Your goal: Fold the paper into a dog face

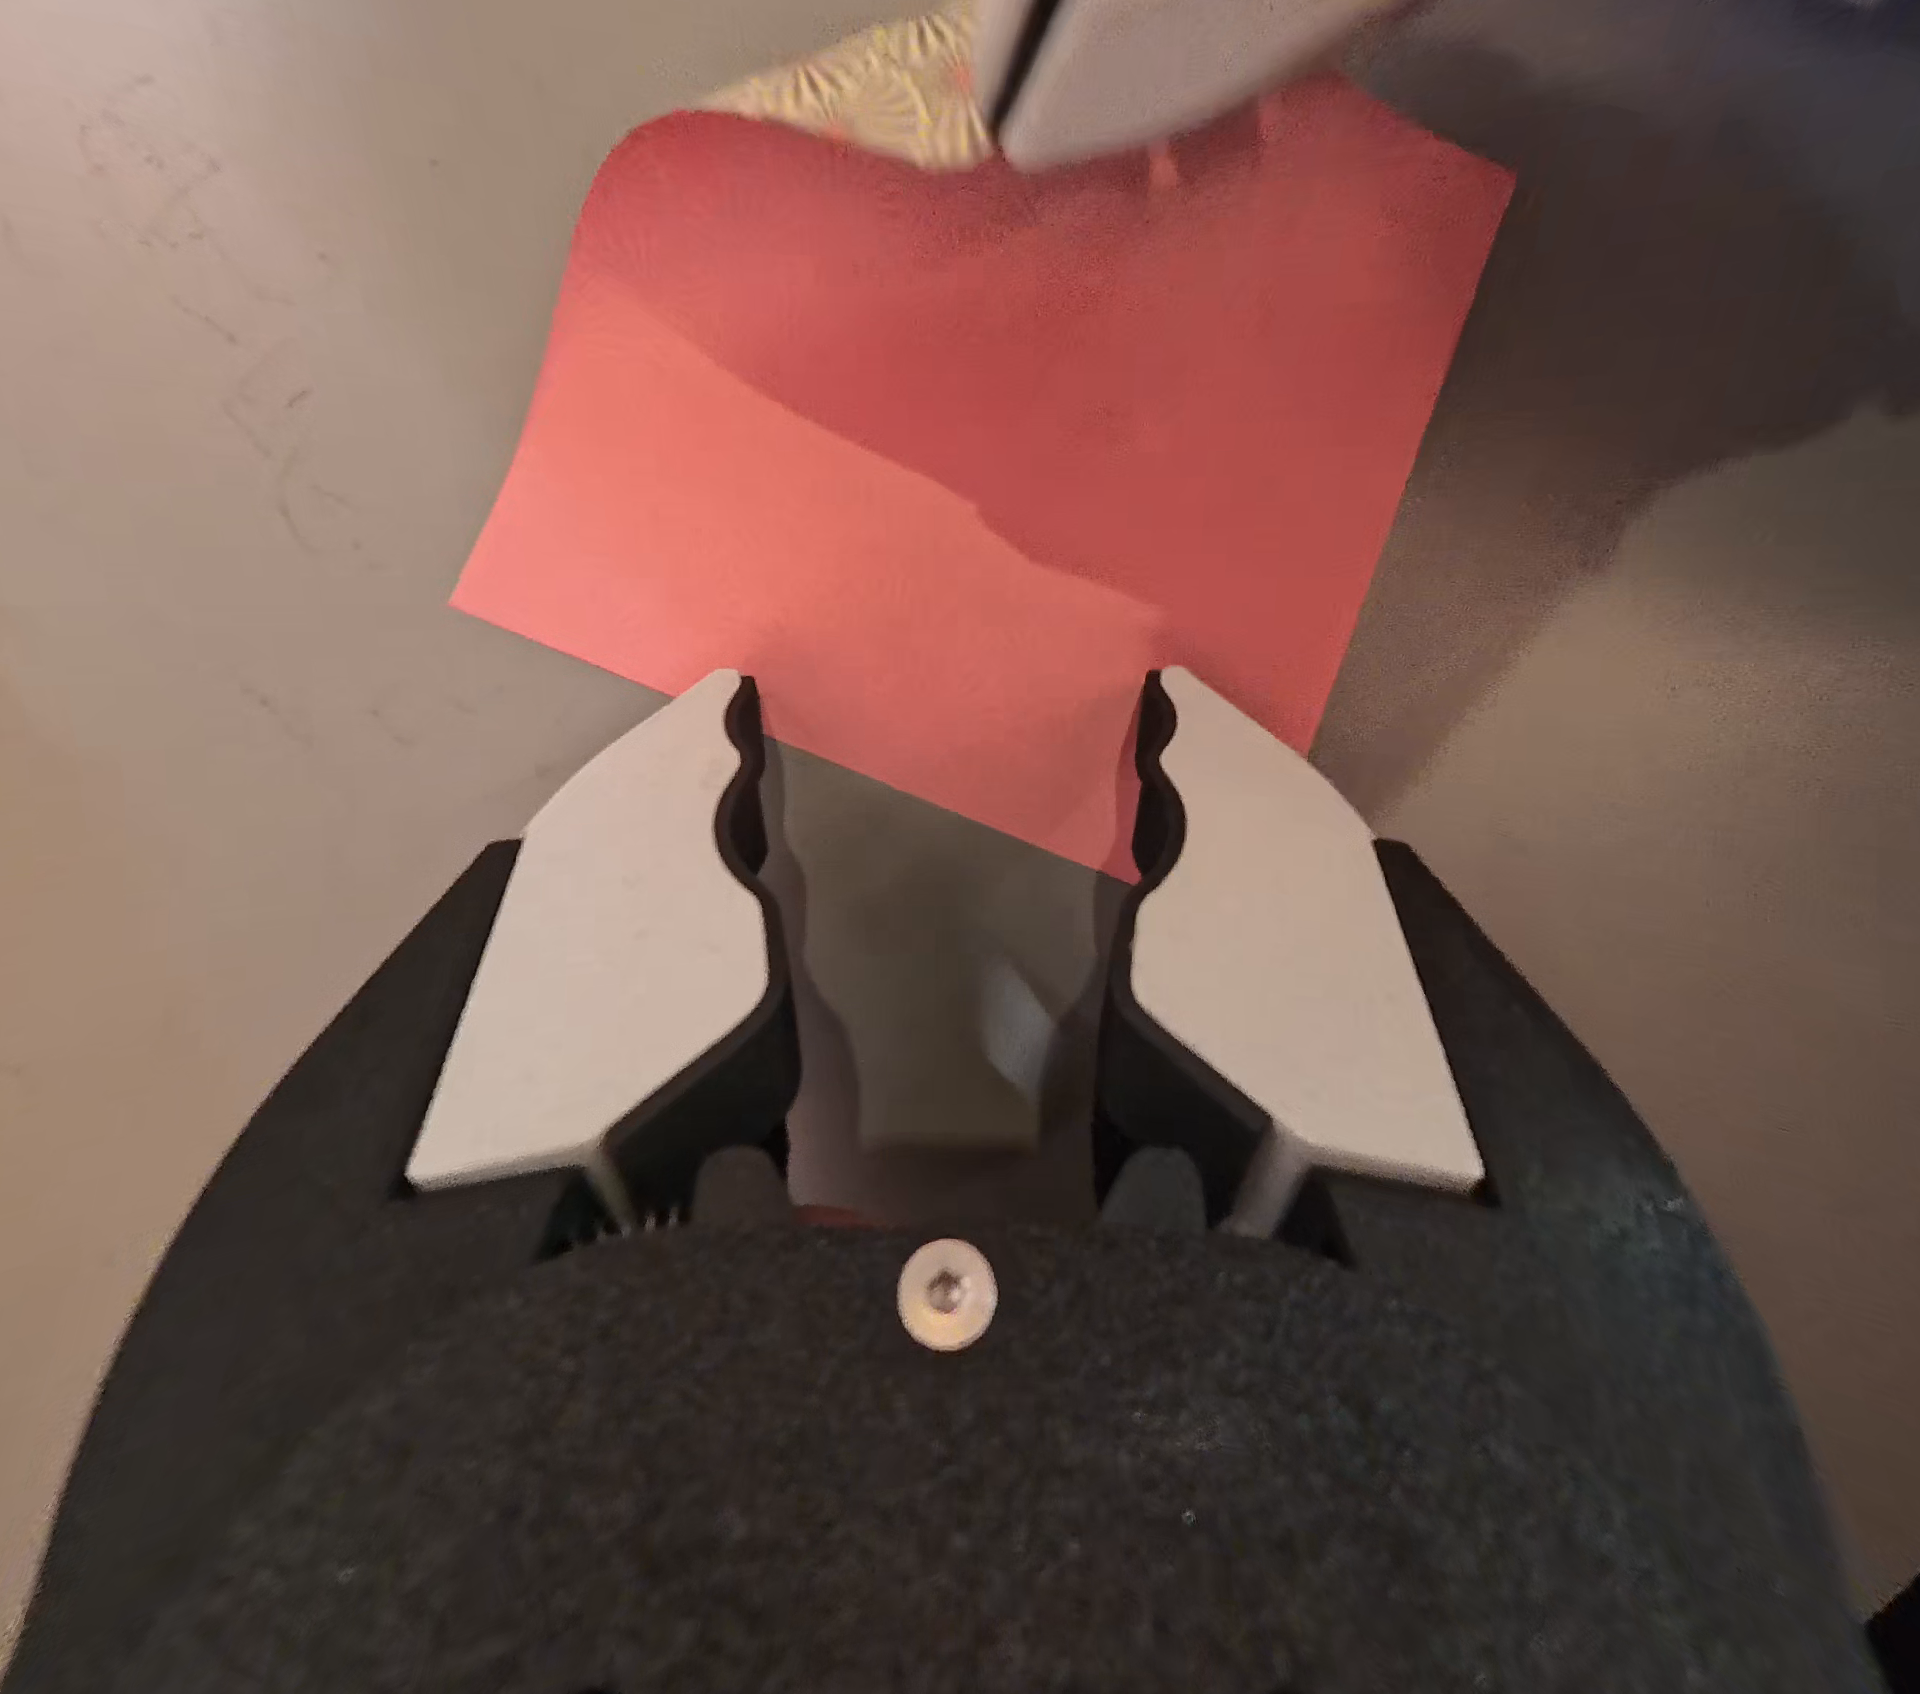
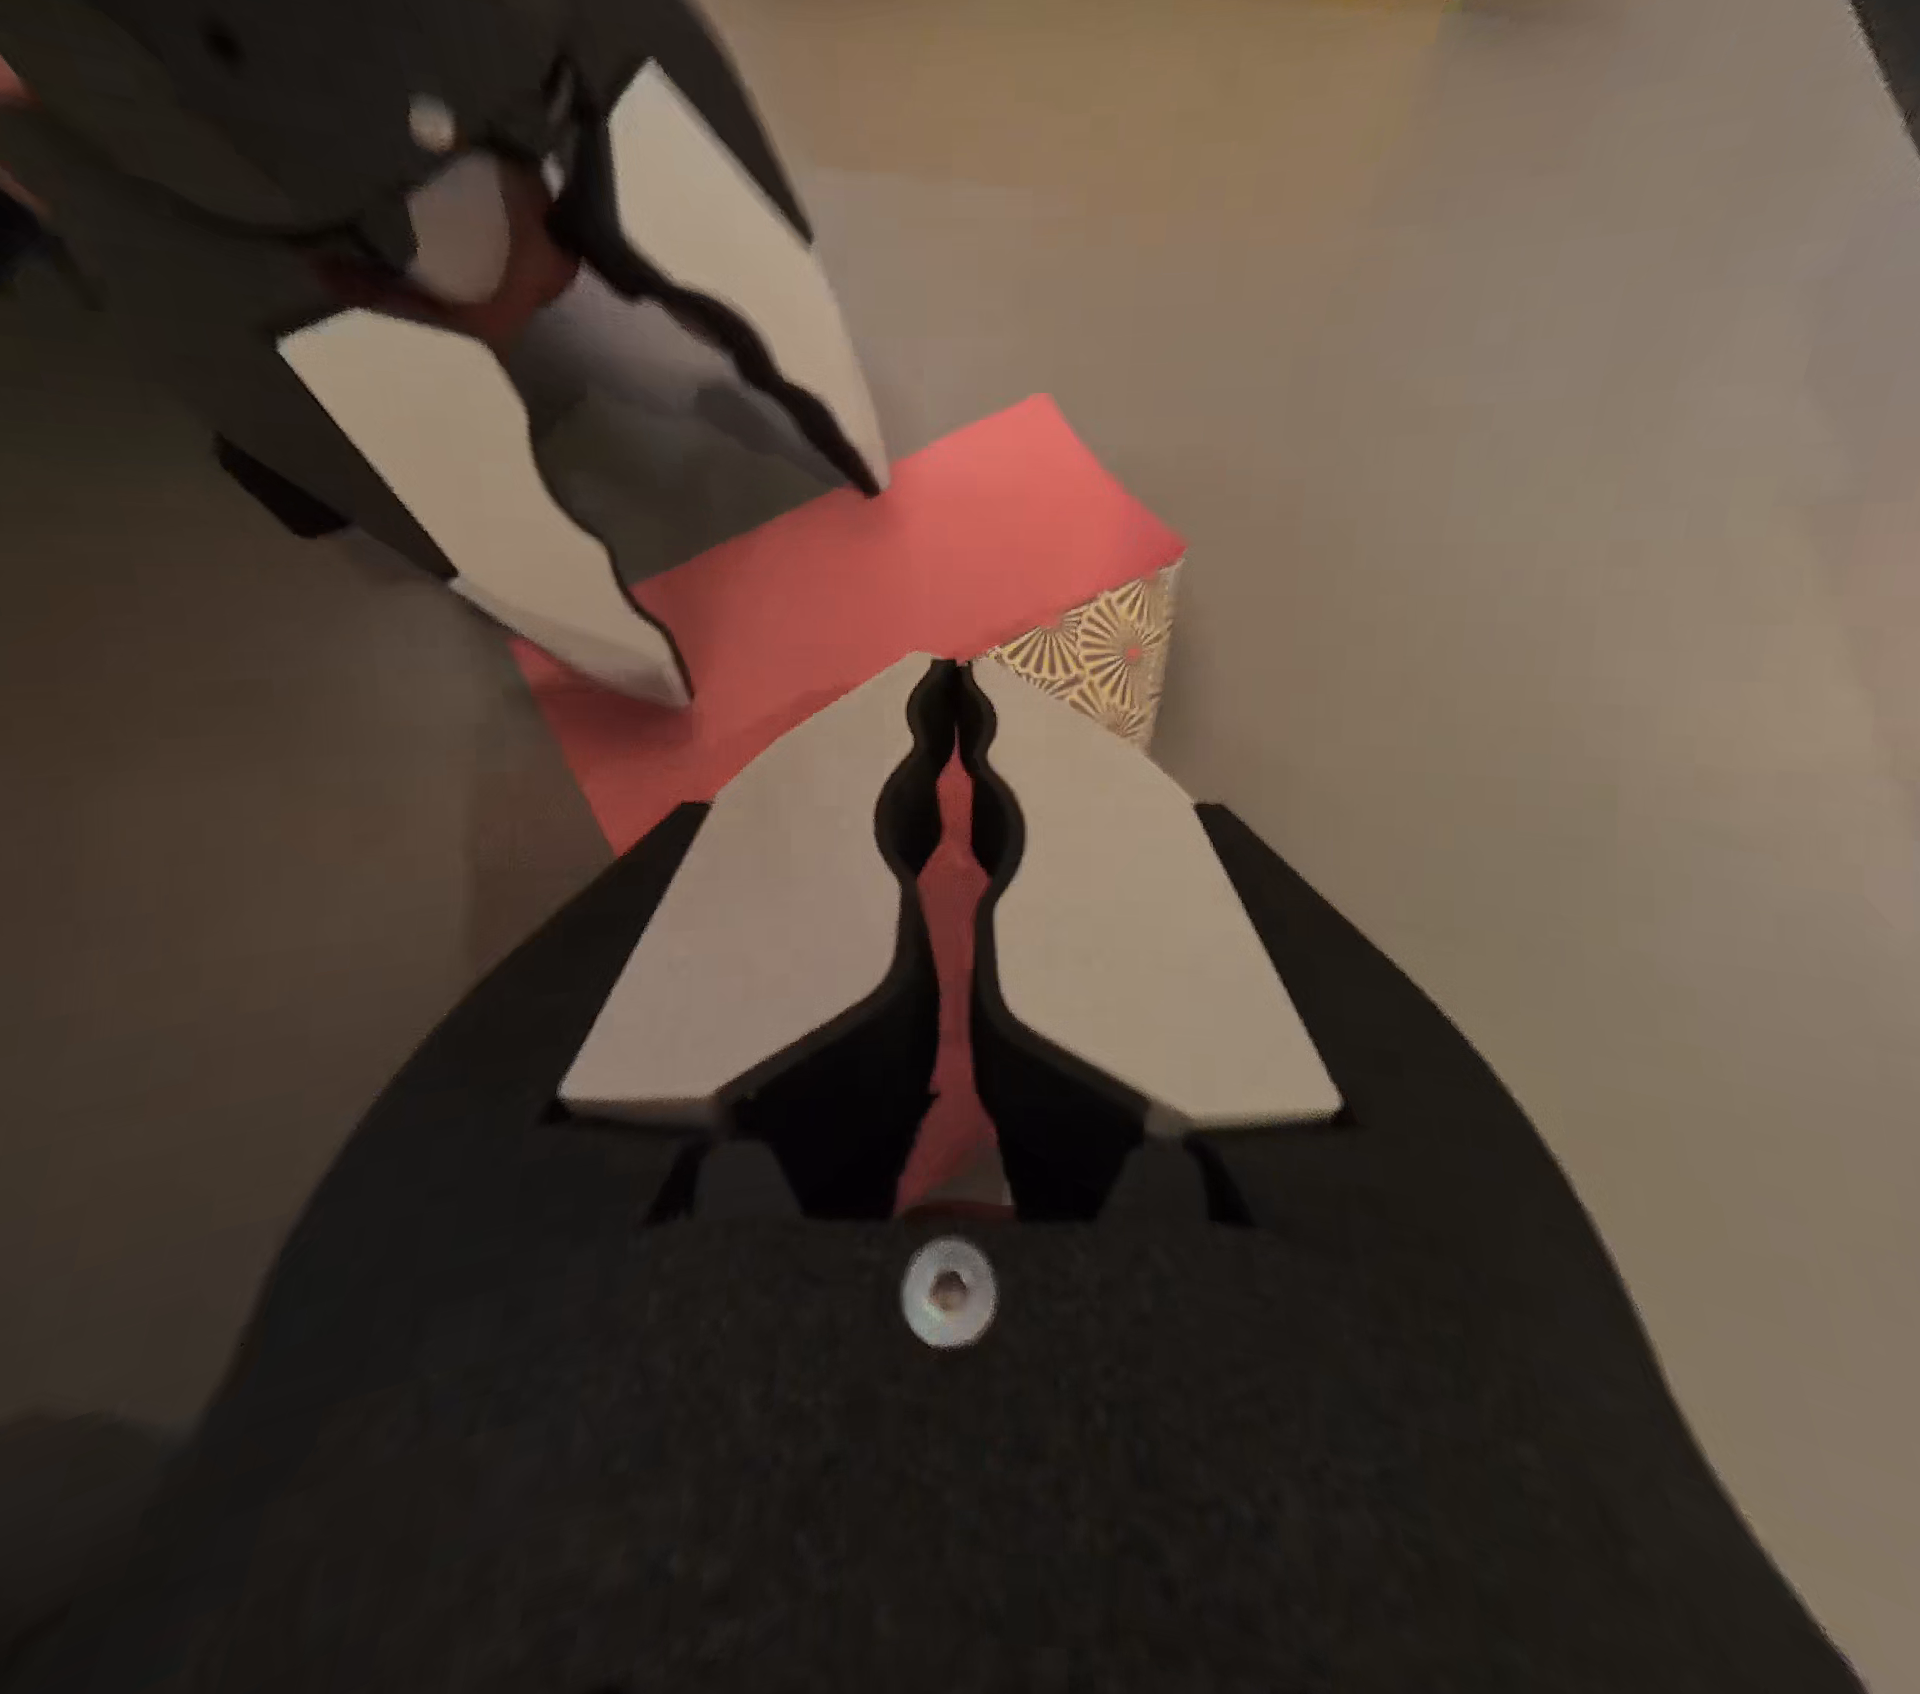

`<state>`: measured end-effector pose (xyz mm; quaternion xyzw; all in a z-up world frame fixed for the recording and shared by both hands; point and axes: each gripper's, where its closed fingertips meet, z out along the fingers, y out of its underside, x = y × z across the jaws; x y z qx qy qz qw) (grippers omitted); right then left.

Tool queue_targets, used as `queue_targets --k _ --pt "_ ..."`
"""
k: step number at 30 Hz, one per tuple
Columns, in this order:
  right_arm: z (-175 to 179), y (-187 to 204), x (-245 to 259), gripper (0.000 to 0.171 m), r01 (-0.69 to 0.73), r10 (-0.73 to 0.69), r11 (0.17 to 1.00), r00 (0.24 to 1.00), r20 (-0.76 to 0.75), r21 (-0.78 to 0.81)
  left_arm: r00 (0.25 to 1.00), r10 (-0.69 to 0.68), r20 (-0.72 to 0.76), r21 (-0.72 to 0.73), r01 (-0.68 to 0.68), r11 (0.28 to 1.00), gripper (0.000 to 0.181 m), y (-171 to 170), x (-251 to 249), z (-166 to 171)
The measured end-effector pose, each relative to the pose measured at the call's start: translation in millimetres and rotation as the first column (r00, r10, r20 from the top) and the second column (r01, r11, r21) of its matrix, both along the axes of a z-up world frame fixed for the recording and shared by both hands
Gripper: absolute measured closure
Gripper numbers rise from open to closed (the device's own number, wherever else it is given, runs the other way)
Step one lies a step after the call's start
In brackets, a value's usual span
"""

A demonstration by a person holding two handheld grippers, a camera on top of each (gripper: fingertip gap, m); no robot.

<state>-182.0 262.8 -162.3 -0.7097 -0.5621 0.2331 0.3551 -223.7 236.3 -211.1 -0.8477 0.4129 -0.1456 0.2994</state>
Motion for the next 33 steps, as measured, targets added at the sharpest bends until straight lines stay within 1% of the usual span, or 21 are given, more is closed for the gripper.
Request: queue_targets --k 3,5,9,14,16,18,21,24,28,31,33 --pt "-21 -14 -1 0.171 0.006 -0.028 0.992 0.985 0.173 0.125 1.0 0.01 0.015 -0.004 -0.01 1.0 0.111 0 1 0" --pt "-29 -21 -2 0.171 0.002 -0.045 0.983 0.971 0.236 0.182 1.0 0.013 0.018 -0.004 -0.013 1.0 0.111 -1 1 0" --pt "-34 -41 -10 0.171 0.03 -0.052 0.994 0.977 0.209 0.106 0.999 0.032 0.032 -0.007 -0.031 0.999 0.112 0 1 1" --pt "-42 -48 -6 0.171 0.085 -0.111 0.99 0.962 0.249 0.113 0.998 0.045 0.036 -0.003 -0.045 0.999 0.114 1 0 1" --pt "-48 -49 -4 0.171 0.081 -0.114 0.989 0.952 0.286 0.125 0.999 0.038 0.03 -0.001 -0.038 0.999 0.112 0 1 1" --pt "-48 -49 -4 0.171 0.073 -0.11 0.988 0.951 0.29 0.134 1.0 0.018 0.022 -0.002 -0.018 1.0 0.111 -1 0 1" --pt "-48 -49 -4 0.171 0.054 -0.094 0.989 0.95 0.296 0.14 0.997 -0.076 0.004 0.002 0.076 0.997 0.115 -4 -5 1" --pt "-48 -49 -4 0.171 0.018 -0.063 0.989 0.952 0.301 0.148 0.972 -0.234 -0.001 0.019 0.234 0.972 0.13 -6 -9 2" --pt "-48 -49 -4 0.171 -0.076 0.022 0.984 0.95 0.312 0.162 0.909 -0.415 -0.038 0.052 0.416 0.908 0.151 -5 -13 2" --pt "-48 -48 -2 0.171 -0.119 0.078 0.985 0.953 0.293 0.127 0.847 -0.528 -0.058 0.063 0.531 0.845 0.159 -7 -10 2" --pt "-48 -49 0 0.171 -0.167 0.128 0.979 0.951 0.281 0.118 0.828 -0.556 -0.071 0.087 0.56 0.824 0.16 -2 -6 3"
